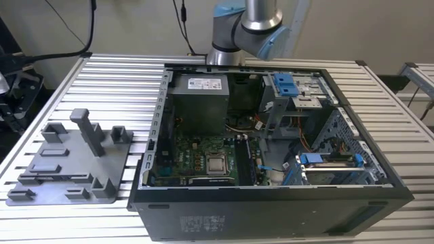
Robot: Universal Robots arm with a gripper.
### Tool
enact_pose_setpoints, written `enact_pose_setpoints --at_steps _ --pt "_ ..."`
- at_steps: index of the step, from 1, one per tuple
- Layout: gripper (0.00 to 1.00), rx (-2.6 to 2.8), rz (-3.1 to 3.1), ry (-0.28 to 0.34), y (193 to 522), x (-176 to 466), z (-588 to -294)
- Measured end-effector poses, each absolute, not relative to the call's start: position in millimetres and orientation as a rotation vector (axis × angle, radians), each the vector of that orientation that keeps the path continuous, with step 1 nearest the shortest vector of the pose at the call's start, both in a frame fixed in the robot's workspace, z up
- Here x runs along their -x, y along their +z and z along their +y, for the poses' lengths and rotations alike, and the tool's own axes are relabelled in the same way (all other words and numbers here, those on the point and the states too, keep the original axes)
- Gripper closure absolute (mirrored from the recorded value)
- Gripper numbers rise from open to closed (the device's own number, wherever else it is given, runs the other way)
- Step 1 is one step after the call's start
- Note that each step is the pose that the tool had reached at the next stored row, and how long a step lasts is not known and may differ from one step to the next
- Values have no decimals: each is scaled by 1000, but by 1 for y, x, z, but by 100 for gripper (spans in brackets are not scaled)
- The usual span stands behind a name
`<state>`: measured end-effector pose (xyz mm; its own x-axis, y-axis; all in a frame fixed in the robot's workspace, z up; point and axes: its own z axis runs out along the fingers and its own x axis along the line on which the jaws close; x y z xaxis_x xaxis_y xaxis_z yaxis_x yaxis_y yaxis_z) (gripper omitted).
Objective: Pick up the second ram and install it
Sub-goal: 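Pick up the second ram and move it above second insertion slot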
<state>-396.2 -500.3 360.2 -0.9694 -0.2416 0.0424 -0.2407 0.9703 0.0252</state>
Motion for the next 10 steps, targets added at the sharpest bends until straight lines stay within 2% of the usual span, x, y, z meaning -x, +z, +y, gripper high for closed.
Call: enact_pose_setpoints --at_steps 10 --pt "89 -566 -3043 -19 360 396 -500"
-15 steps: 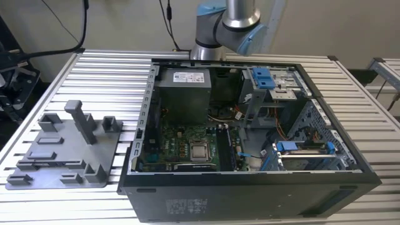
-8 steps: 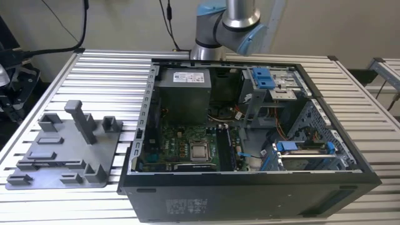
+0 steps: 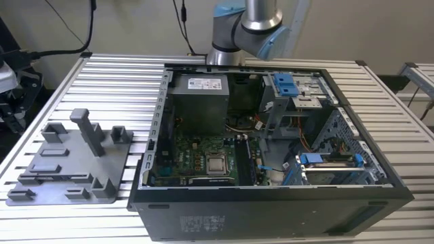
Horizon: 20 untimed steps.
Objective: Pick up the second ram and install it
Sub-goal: 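Pick up the second ram and move it above second insertion slot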
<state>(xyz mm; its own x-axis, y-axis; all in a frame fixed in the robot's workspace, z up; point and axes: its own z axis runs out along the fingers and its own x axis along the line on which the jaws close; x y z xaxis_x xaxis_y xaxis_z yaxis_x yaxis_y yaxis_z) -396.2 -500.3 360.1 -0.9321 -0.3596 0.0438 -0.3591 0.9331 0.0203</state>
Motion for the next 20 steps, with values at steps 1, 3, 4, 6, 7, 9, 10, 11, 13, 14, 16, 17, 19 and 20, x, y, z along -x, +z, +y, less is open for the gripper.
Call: enact_pose_setpoints --at_steps 1,3,4,6,7,9,10,11,13,14,16,17,19,20 --pt "89 -596 -3037 -18 360 396 -500" --pt "89 -650 -3025 -16 360 396 -500" --pt "89 -677 -3019 -15 360 396 -500" --pt "89 -731 -3006 -14 360 396 -500" --pt "89 -760 -2999 -13 360 396 -500" --pt "89 -813 -2985 -11 360 396 -500" --pt "89 -838 -2978 -10 360 396 -500" --pt "89 -864 -2971 -9 360 396 -500" --pt "89 -912 -2956 -8 360 396 -500" --pt "89 -935 -2949 -7 360 396 -500" --pt "89 -982 -2933 -6 360 396 -500" --pt "89 -1006 -2925 -5 360 396 -500" --pt "89 -1052 -2909 -3 360 396 -500" --pt "89 -1073 -2901 -3 360 396 -500"
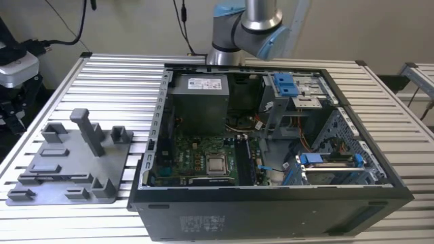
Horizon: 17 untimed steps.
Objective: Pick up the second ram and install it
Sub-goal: 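Pick up the second ram and move it above second insertion slot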
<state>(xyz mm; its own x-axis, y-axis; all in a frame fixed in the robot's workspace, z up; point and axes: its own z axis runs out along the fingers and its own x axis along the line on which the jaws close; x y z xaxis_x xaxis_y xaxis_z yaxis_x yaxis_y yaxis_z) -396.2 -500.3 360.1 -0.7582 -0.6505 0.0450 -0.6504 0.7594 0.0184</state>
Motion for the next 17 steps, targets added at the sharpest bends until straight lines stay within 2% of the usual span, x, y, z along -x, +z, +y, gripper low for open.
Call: enact_pose_setpoints --at_steps 17 --pt "89 -1407 -2753 12 360 396 -500"
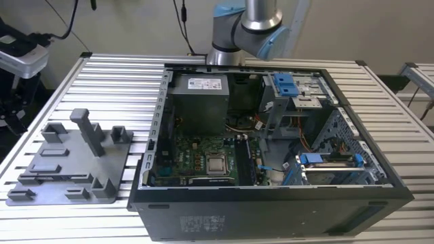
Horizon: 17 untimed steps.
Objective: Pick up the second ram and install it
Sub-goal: 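Pick up the second ram and move it above second insertion slot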
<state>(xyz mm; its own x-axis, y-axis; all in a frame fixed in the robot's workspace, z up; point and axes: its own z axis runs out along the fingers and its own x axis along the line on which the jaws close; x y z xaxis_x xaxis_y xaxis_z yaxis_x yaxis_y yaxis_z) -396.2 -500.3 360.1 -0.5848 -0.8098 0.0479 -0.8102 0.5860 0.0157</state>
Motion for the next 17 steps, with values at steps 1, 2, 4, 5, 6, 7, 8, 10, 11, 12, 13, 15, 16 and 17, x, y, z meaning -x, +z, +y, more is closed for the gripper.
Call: enact_pose_setpoints --at_steps 1,2,4,5,6,7,8,10,11,12,13,15,16,17 --pt "89 -1425 -2744 13 360 396 -500" --pt "89 -1443 -2734 14 360 396 -500" --pt "89 -1478 -2715 15 360 396 -500" --pt "89 -1496 -2705 16 360 396 -500" --pt "89 -1514 -2696 16 360 396 -500" --pt "89 -1531 -2686 17 360 396 -500" --pt "89 -1541 -2680 17 360 396 -500" --pt "89 -1545 -2678 17 360 396 -500" --pt "89 -1545 -2678 17 360 396 -500" --pt "89 -1545 -2678 17 360 396 -500" --pt "89 -1545 -2678 17 360 396 -500" --pt "89 -1545 -2678 17 360 396 -500" --pt "89 -1545 -2678 17 360 396 -500" --pt "89 -1545 -2678 17 360 396 -500"
